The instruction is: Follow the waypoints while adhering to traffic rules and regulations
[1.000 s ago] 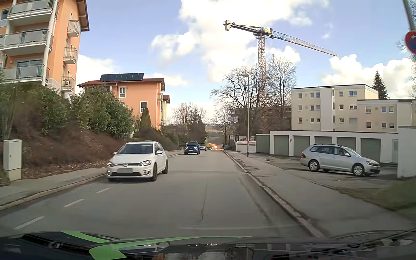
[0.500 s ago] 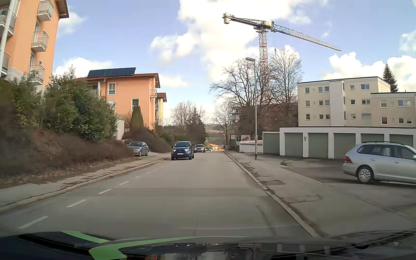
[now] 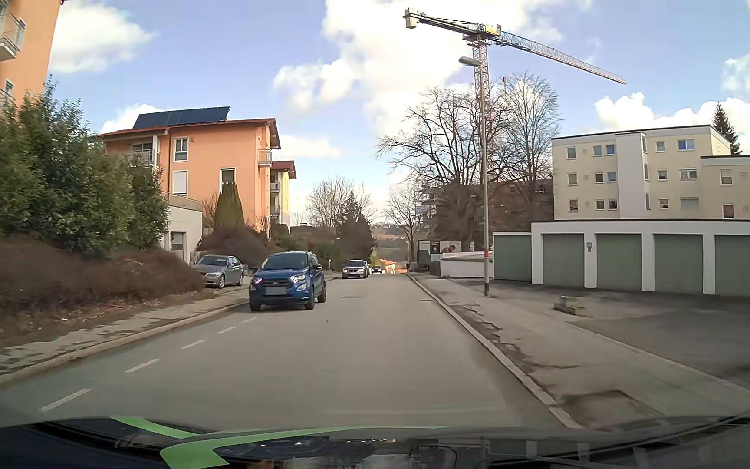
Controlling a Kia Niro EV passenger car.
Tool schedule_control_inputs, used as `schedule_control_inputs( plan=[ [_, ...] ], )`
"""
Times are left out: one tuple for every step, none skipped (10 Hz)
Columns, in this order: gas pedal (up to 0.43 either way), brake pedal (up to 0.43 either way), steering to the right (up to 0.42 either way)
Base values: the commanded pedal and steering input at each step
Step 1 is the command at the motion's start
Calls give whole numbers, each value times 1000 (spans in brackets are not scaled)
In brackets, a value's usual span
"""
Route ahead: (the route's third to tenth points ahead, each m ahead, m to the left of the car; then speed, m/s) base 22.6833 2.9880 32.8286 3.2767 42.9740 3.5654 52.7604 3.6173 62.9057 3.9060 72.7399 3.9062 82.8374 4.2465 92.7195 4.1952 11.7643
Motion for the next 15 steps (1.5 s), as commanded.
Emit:
schedule_control_inputs(
  plan=[
    [59,0,-4],
    [59,0,-3],
    [59,0,-2],
    [59,0,-2],
    [59,0,0],
    [59,0,0],
    [59,0,0],
    [59,0,0],
    [59,0,0],
    [59,0,0],
    [59,0,0],
    [59,0,0],
    [59,0,0],
    [59,0,0],
    [59,0,-2]
  ],
)
